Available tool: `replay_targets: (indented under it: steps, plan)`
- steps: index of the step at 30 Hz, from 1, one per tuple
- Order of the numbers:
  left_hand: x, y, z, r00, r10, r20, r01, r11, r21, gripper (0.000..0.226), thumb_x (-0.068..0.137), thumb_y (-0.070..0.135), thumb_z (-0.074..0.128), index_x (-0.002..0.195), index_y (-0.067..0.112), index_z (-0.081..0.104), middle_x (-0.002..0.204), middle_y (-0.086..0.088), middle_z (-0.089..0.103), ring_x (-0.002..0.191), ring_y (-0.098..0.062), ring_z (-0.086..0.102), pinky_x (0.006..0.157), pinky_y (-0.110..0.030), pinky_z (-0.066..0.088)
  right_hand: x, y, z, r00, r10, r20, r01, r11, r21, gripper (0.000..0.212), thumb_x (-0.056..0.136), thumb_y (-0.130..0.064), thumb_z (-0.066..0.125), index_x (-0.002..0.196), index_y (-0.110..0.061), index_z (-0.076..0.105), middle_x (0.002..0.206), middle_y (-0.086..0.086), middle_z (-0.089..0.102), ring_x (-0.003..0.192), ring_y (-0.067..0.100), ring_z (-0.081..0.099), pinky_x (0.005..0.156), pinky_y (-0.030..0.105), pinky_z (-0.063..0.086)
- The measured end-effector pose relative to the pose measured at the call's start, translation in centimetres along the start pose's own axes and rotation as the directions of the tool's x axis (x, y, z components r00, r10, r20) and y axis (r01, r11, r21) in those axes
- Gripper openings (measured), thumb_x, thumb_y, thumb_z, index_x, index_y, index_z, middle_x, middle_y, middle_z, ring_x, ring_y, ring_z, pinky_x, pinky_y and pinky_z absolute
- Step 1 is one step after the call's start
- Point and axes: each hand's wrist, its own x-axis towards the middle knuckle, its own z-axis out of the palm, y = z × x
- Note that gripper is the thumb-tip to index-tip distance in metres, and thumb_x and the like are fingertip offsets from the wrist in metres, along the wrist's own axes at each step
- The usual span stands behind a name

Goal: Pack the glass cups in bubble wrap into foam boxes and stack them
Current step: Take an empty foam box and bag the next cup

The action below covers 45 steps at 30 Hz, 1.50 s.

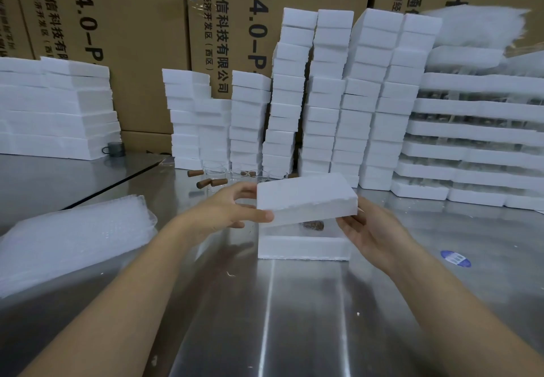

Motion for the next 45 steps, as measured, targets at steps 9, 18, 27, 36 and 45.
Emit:
replay_targets:
  steps: [9, 18, 27, 36, 45]
  plan:
    - [0.2, 0.5, 1.5, 0.998, 0.03, -0.054, -0.031, 0.999, -0.018, 0.084, 0.053, 0.058, 0.096, 0.129, 0.04, 0.066, 0.123, 0.027, 0.072, 0.115, 0.005, 0.067, 0.094, -0.031, 0.053, 1.1, 0.0, -1.6, 0.98, -0.11, -0.168, 0.04, 0.926, -0.375, 0.02, 0.098, -0.028, 0.061, 0.105, -0.032, 0.079, 0.109, -0.002, 0.078, 0.087, 0.017, 0.071, 0.072, 0.03, 0.052]
    - [0.1, -0.2, 0.3, 1.0, -0.026, -0.004, 0.026, 1.0, 0.01, 0.083, 0.054, 0.061, 0.099, 0.128, 0.041, 0.068, 0.122, 0.023, 0.073, 0.112, -0.001, 0.072, 0.086, -0.031, 0.063, 1.1, 0.7, -1.8, 0.973, -0.109, -0.204, -0.019, 0.843, -0.537, 0.038, 0.083, -0.057, 0.076, 0.105, -0.026, 0.072, 0.104, 0.0, 0.072, 0.093, 0.018, 0.072, 0.077, 0.035, 0.053]
    - [0.1, -1.2, -0.4, 0.998, -0.023, 0.052, 0.022, 0.999, 0.036, 0.087, 0.048, 0.065, 0.103, 0.126, 0.051, 0.068, 0.126, 0.029, 0.07, 0.116, 0.0, 0.07, 0.09, -0.031, 0.061, 1.3, 1.3, -2.0, 0.99, -0.11, -0.091, 0.039, 0.821, -0.569, 0.035, 0.088, -0.044, 0.075, 0.108, -0.015, 0.072, 0.101, 0.004, 0.08, 0.095, 0.026, 0.076, 0.09, 0.044, 0.058]
    - [0.0, -0.5, -0.3, 0.983, -0.12, 0.138, 0.127, 0.991, -0.045, 0.105, 0.049, 0.068, 0.1, 0.142, 0.049, 0.056, 0.137, 0.024, 0.069, 0.121, -0.007, 0.071, 0.098, -0.032, 0.054, 1.4, 1.6, -1.9, 0.995, -0.096, -0.033, 0.065, 0.857, -0.512, 0.029, 0.096, -0.035, 0.069, 0.116, -0.014, 0.067, 0.108, 0.007, 0.078, 0.093, 0.026, 0.076, 0.078, 0.039, 0.06]
    - [0.5, -0.5, 1.5, 0.976, -0.193, 0.104, 0.206, 0.97, -0.131, 0.066, 0.077, 0.056, 0.087, 0.137, 0.038, 0.068, 0.13, 0.012, 0.076, 0.122, -0.015, 0.072, 0.114, -0.04, 0.051, 1.5, 1.7, -2.4, 0.997, -0.078, 0.013, 0.073, 0.845, -0.529, 0.028, 0.098, -0.042, 0.063, 0.119, -0.025, 0.072, 0.11, -0.003, 0.08, 0.1, 0.021, 0.077, 0.09, 0.038, 0.06]
